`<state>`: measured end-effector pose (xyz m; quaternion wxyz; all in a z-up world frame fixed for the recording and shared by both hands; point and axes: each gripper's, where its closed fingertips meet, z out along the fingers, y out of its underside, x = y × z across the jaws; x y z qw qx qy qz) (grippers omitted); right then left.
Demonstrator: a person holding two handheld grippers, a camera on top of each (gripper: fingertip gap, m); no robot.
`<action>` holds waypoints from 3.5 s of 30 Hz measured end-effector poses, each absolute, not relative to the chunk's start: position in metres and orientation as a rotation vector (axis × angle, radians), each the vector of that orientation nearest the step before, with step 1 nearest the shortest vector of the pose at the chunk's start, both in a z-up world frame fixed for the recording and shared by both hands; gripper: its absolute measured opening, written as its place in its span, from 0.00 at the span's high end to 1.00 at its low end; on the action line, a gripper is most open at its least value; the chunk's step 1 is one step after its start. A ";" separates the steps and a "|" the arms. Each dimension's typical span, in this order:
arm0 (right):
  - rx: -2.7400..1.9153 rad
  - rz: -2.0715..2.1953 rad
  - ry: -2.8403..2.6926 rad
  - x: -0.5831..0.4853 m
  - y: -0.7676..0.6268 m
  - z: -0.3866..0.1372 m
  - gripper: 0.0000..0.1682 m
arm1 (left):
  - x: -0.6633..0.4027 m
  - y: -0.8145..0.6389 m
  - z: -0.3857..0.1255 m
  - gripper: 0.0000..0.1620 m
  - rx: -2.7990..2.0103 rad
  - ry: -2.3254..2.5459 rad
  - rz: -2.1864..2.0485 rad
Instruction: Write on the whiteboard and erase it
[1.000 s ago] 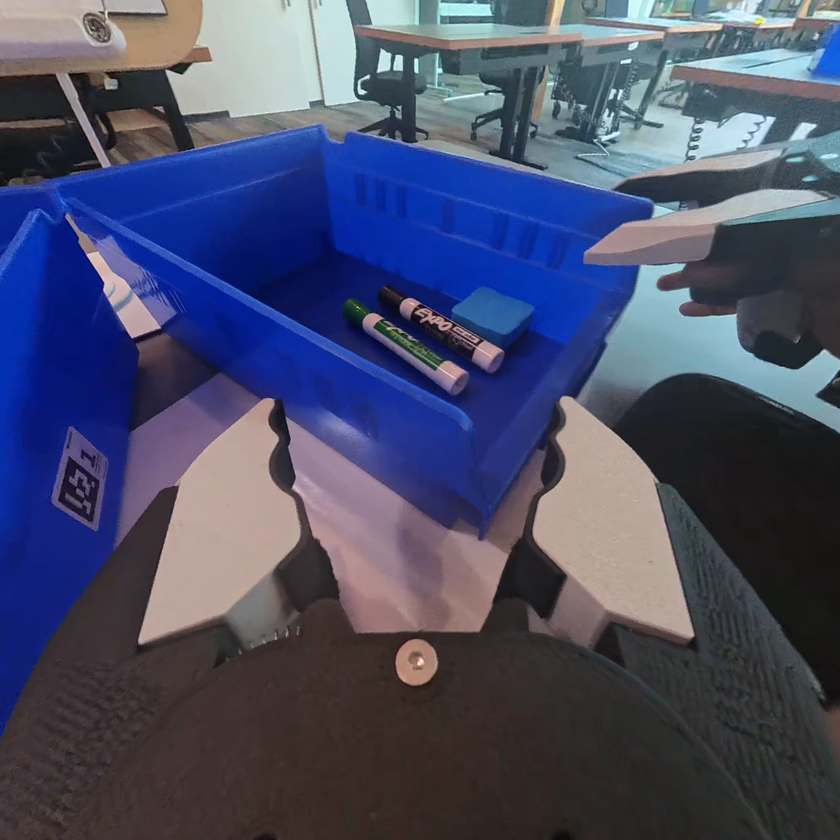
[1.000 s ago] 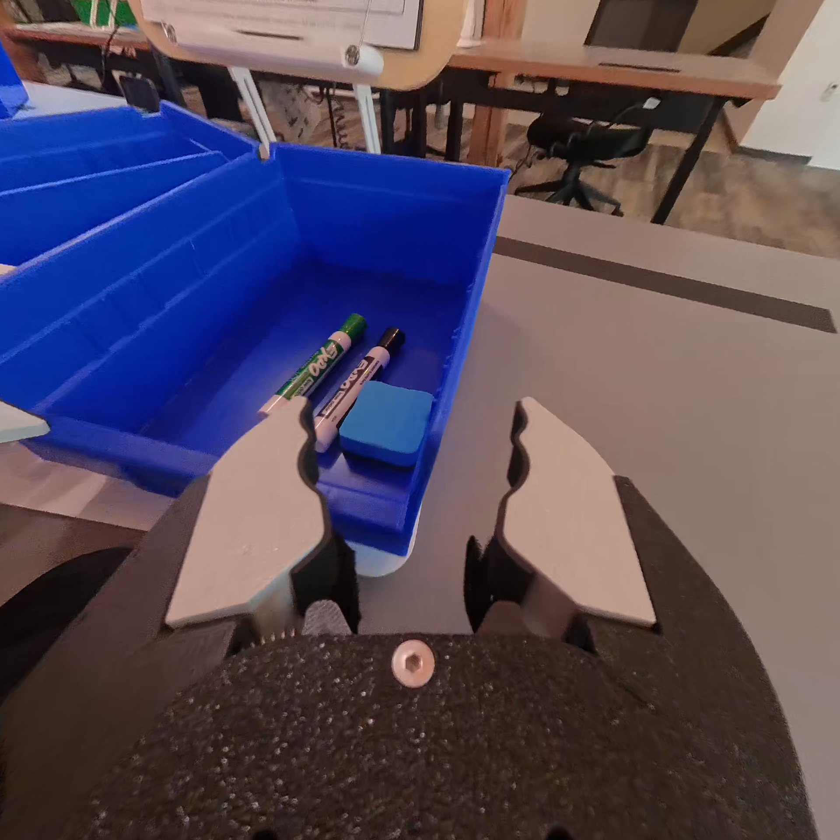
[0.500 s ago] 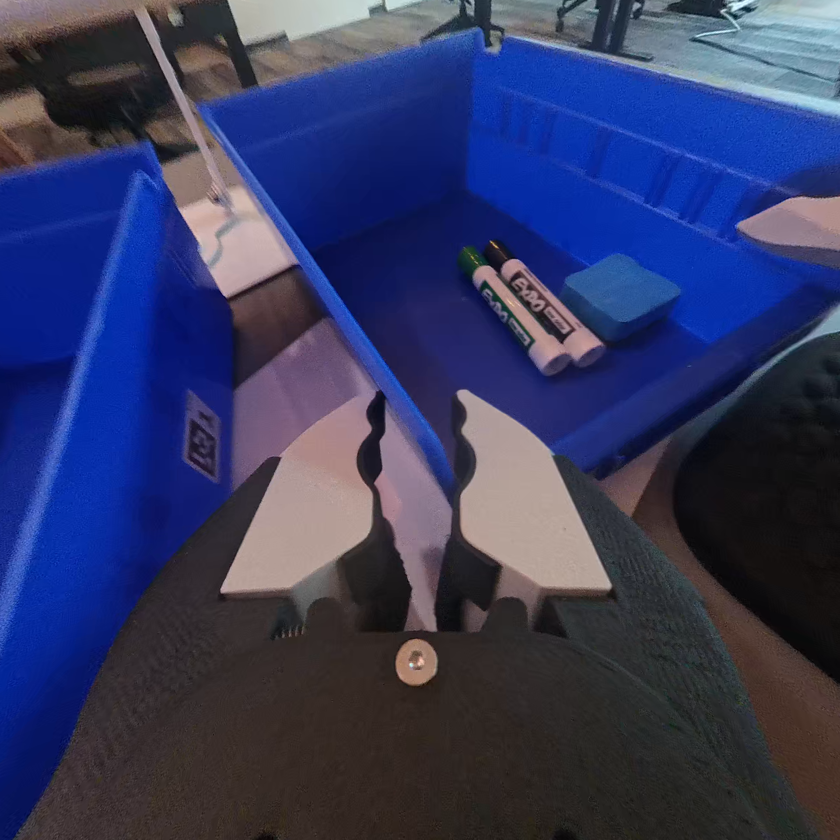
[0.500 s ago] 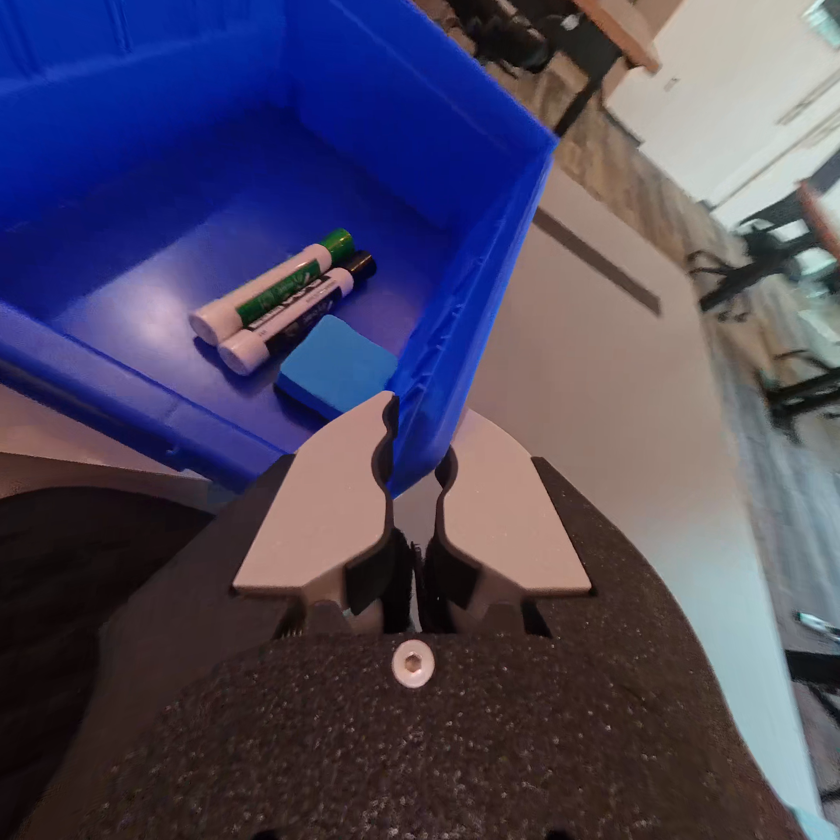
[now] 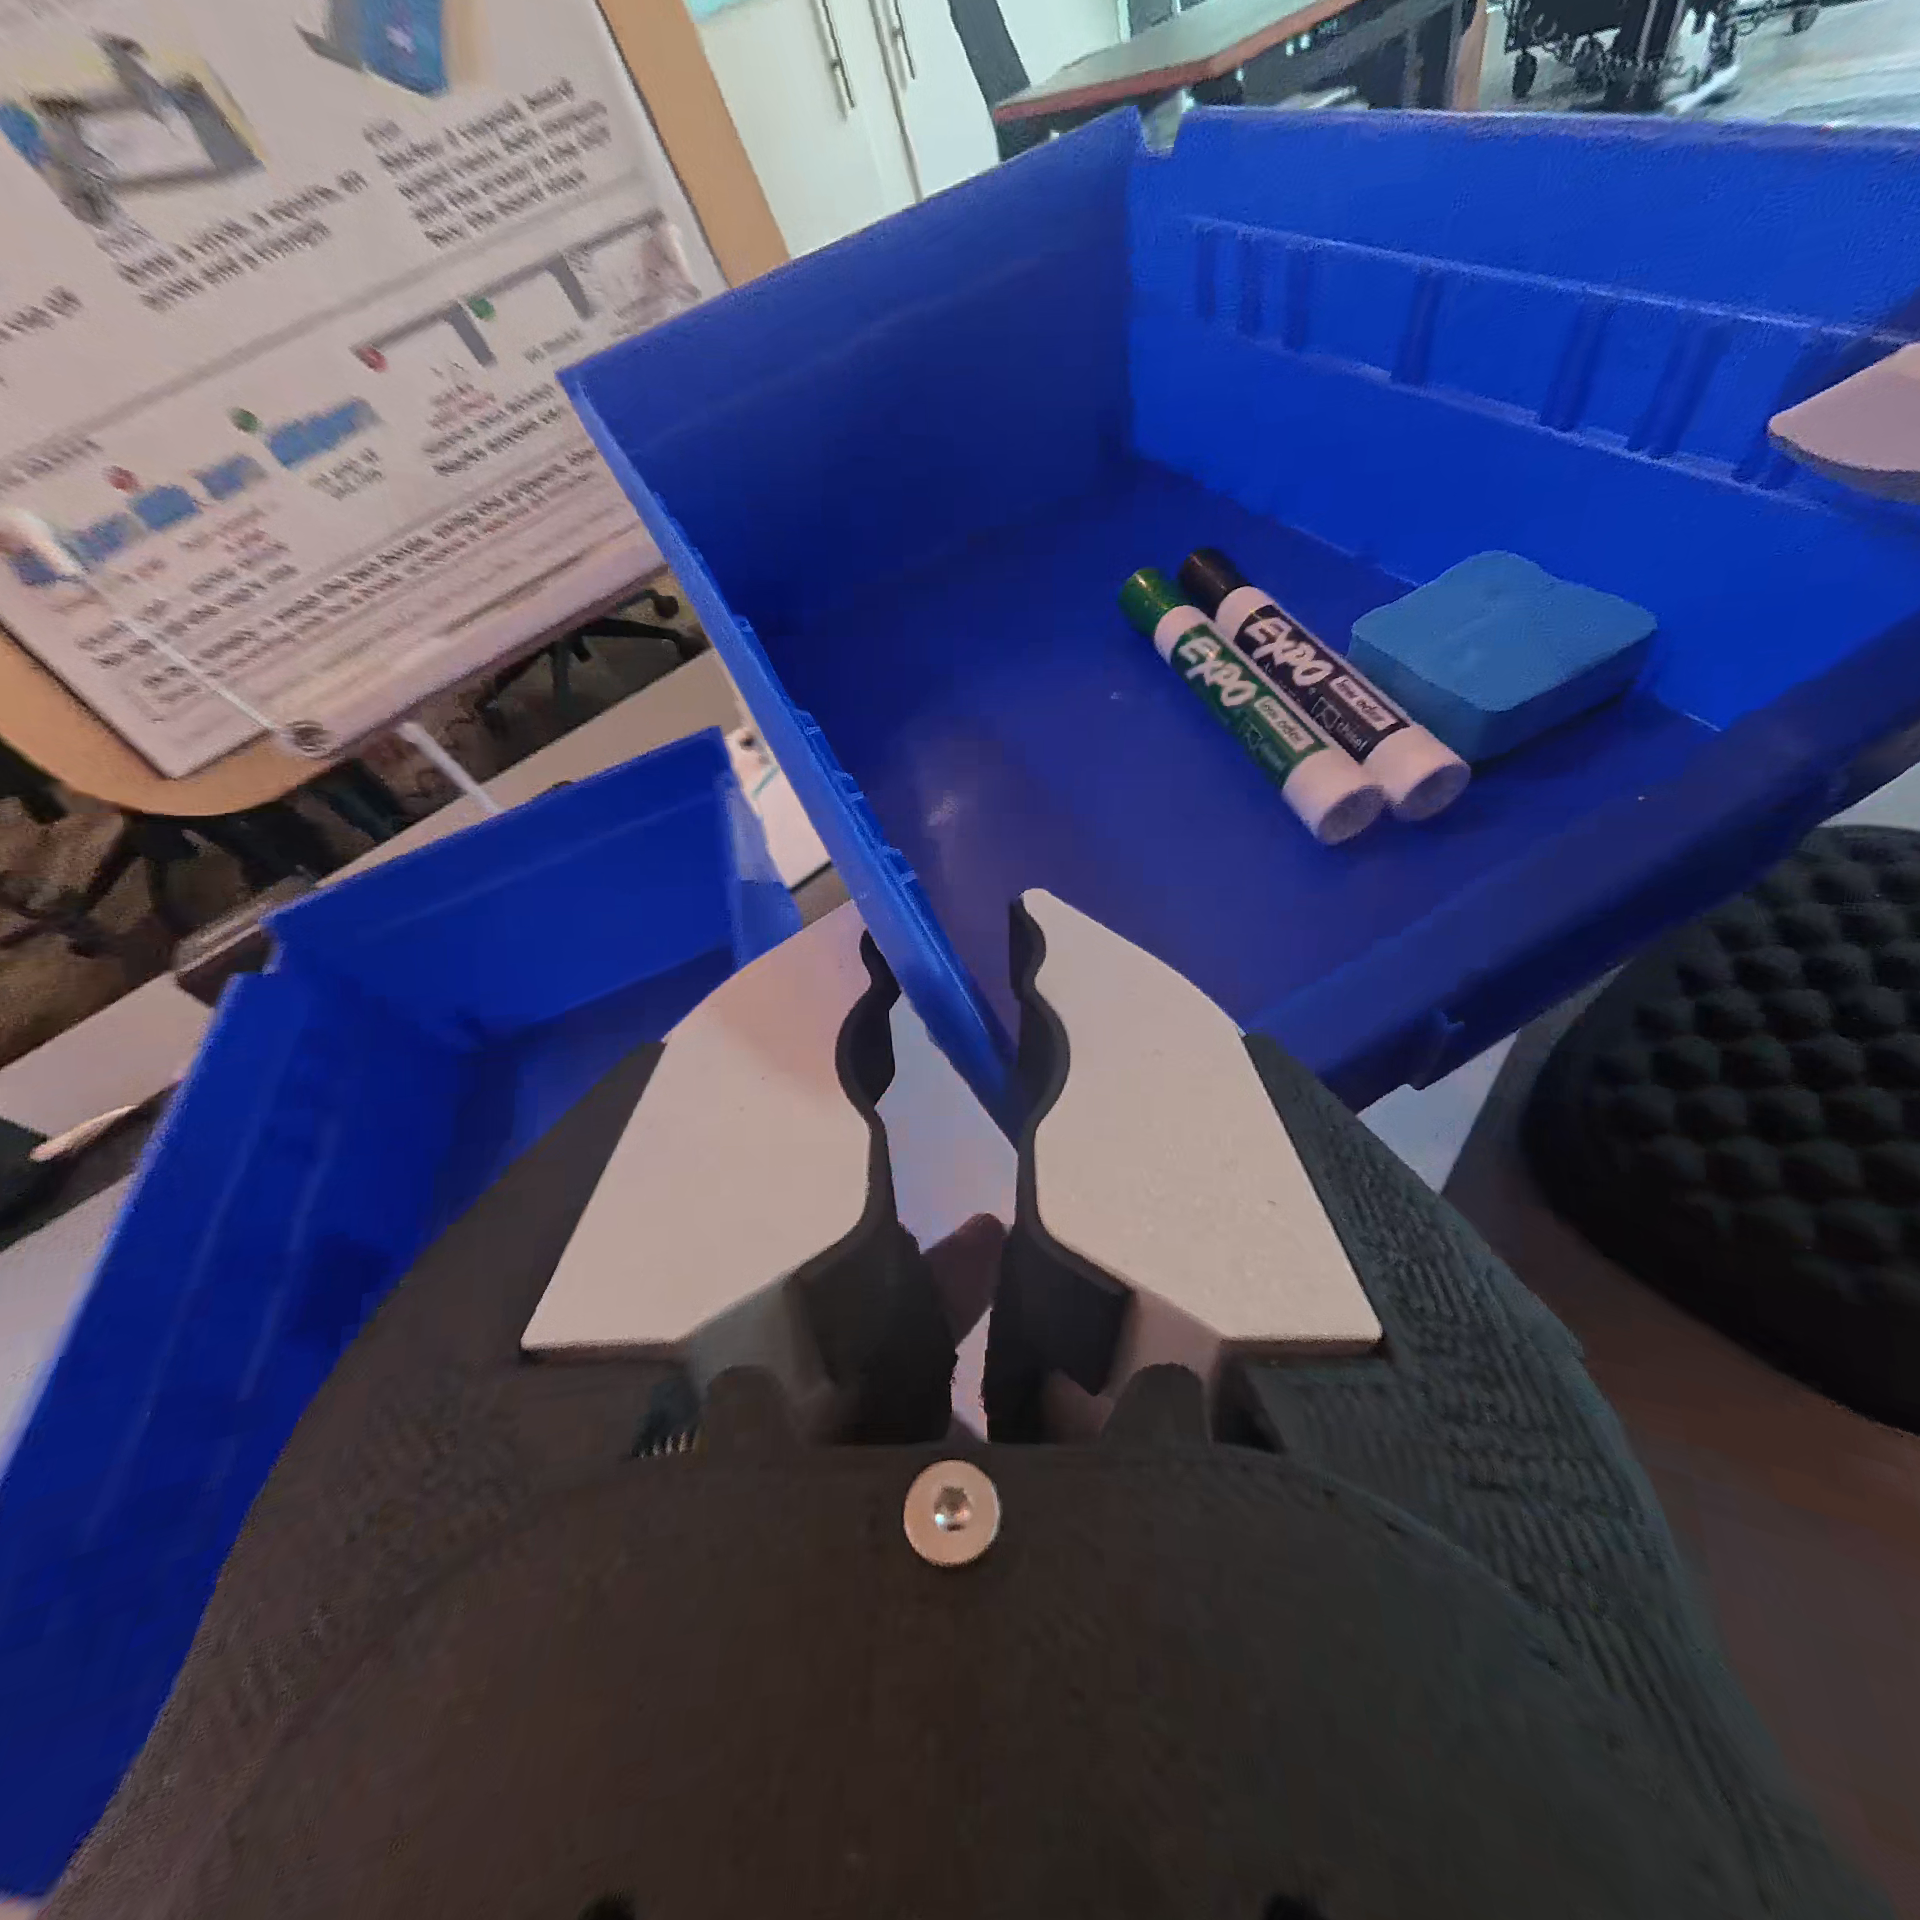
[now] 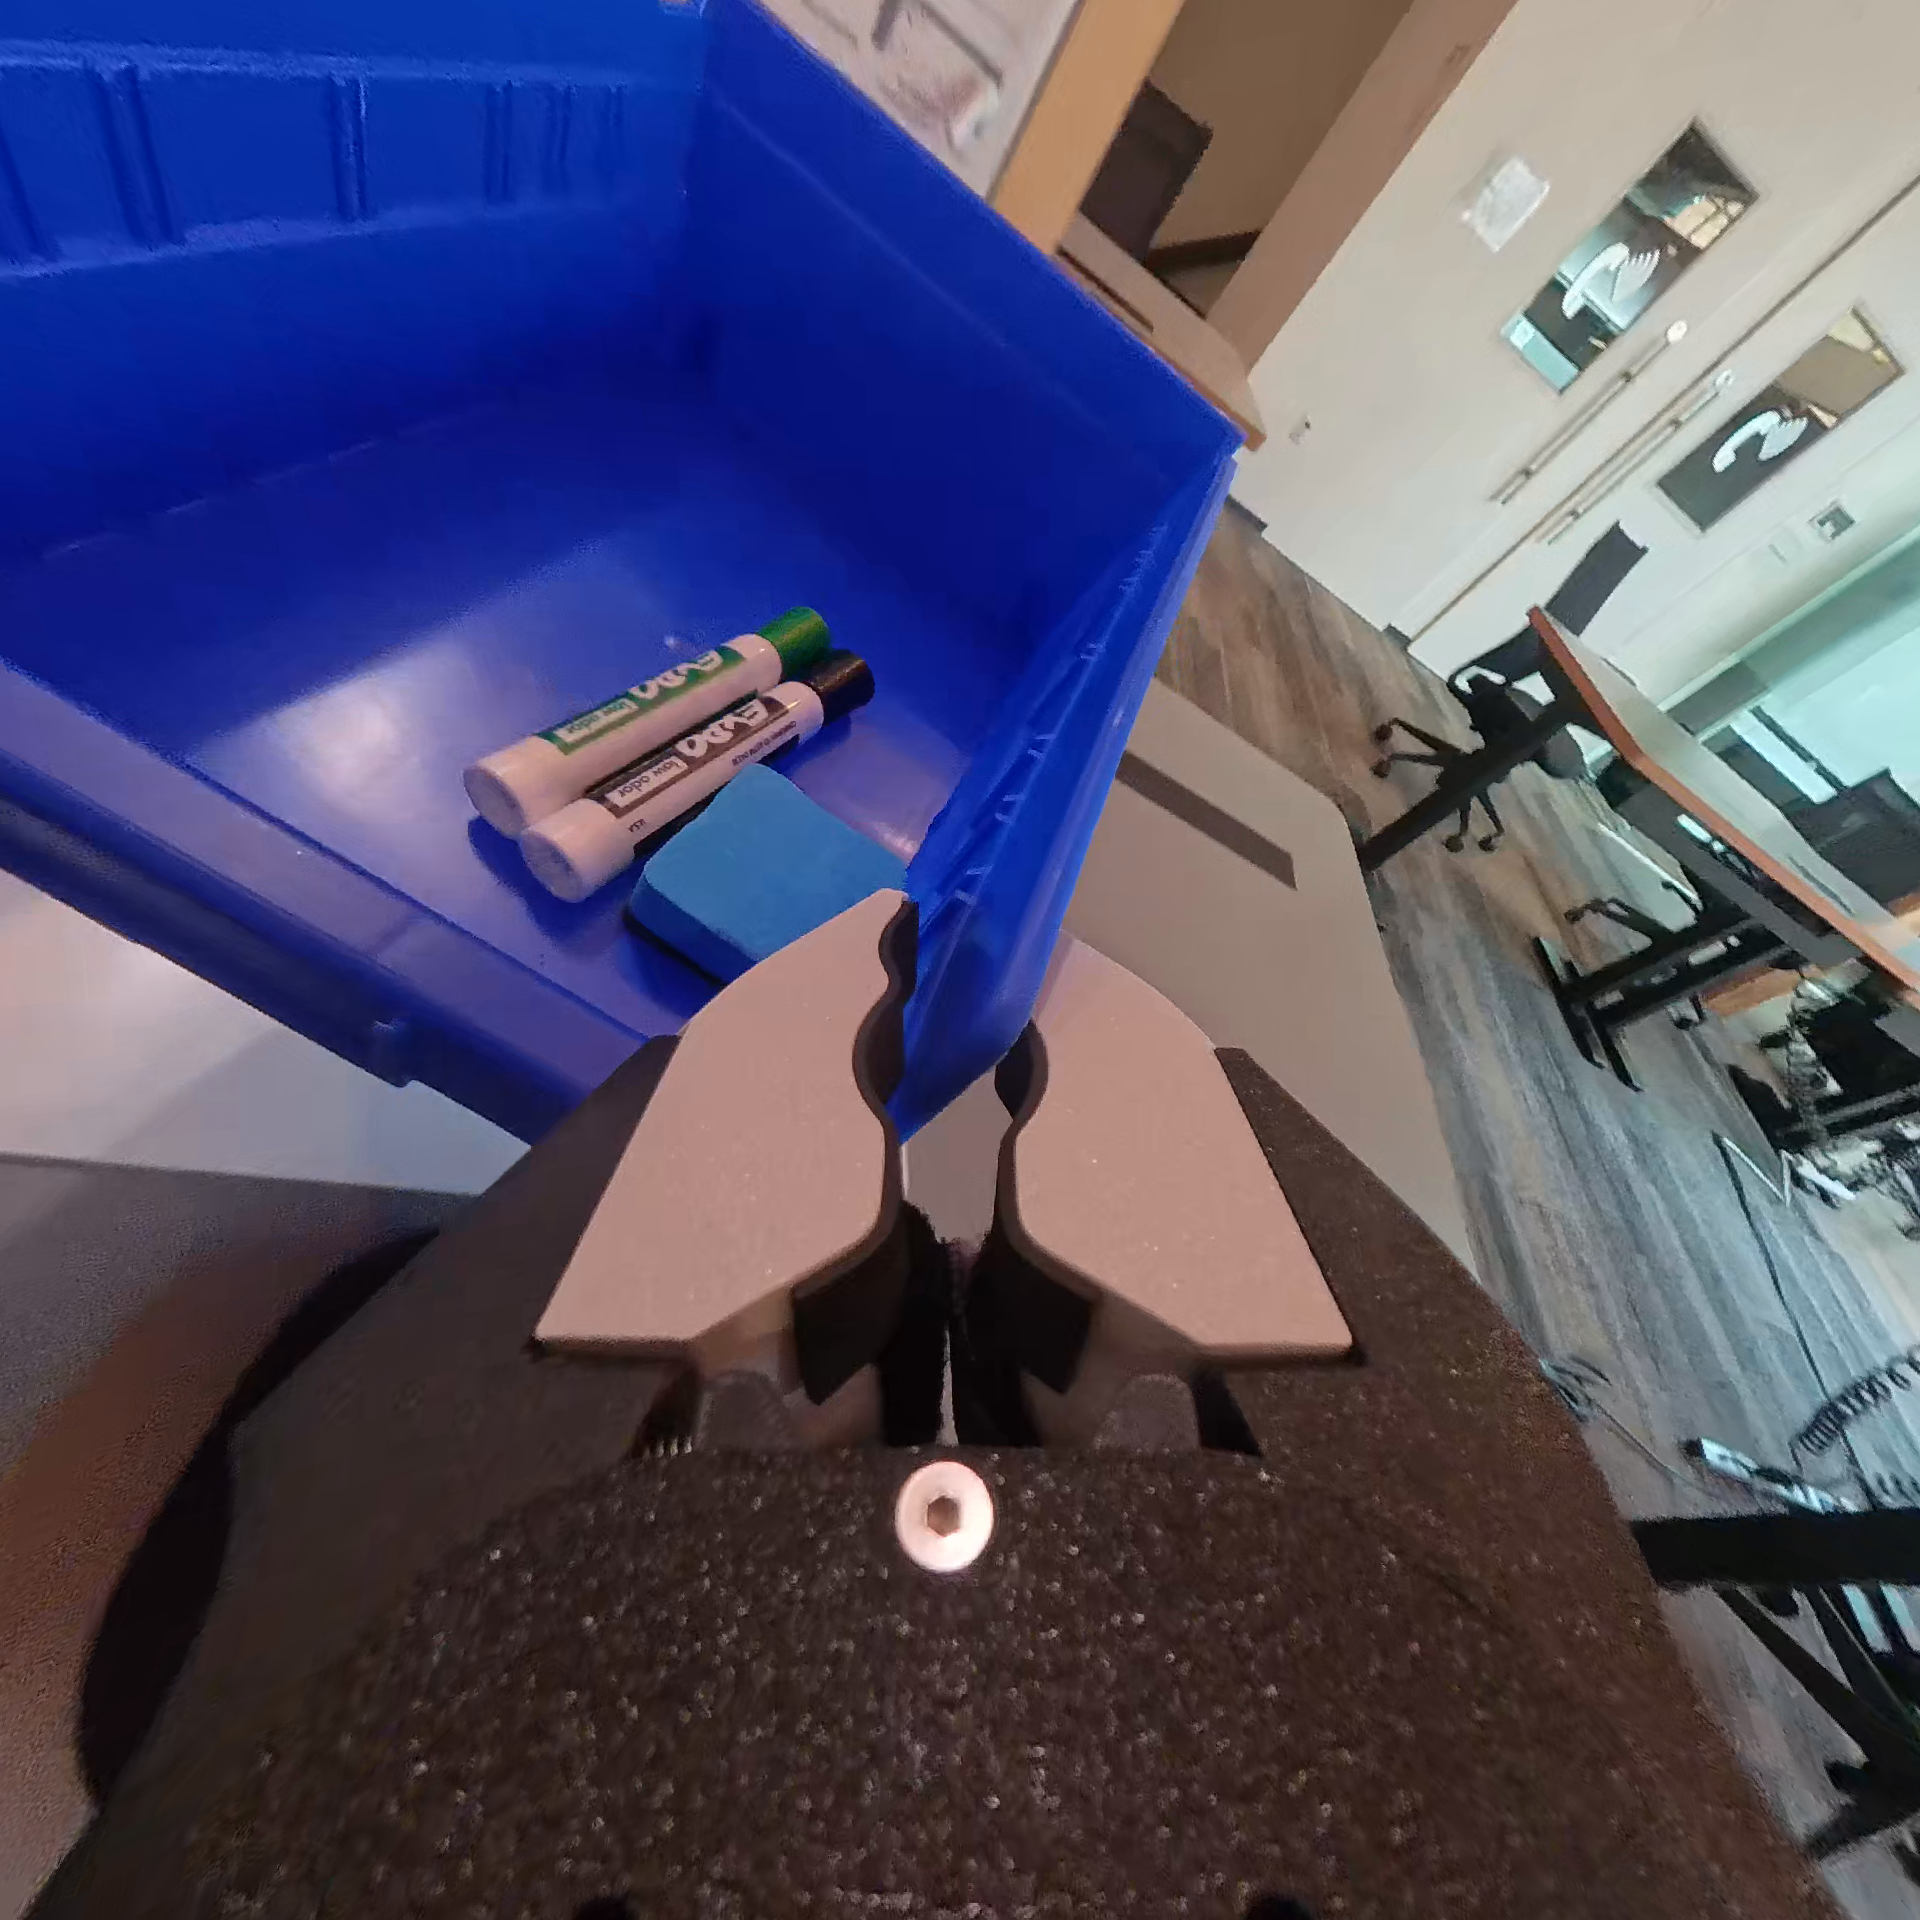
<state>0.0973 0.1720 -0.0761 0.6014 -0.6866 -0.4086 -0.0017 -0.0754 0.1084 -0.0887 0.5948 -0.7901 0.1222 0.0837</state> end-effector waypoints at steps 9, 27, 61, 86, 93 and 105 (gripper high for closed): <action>-1.433 0.225 -1.078 -0.009 0.130 -0.038 0.93 | -0.161 0.032 -0.050 0.87 -1.812 0.138 0.379; -1.118 0.641 -1.451 -0.277 -0.013 -0.064 0.92 | -0.352 -0.179 -0.060 0.87 -1.874 -0.325 0.860; -1.187 0.945 -1.775 -0.260 -0.089 -0.163 0.56 | -0.409 -0.211 -0.174 0.70 -1.897 -0.429 0.702; -1.561 0.372 -1.309 -0.109 0.076 -0.183 0.87 | -0.236 -0.050 -0.148 0.61 -1.806 -0.012 0.297; -1.597 0.398 -1.269 -0.075 0.082 -0.171 0.92 | -0.235 -0.034 -0.165 0.66 -1.915 0.011 0.400; -1.486 0.256 -1.193 -0.010 0.101 -0.140 0.92 | -0.167 0.005 -0.143 0.92 -1.811 0.223 0.226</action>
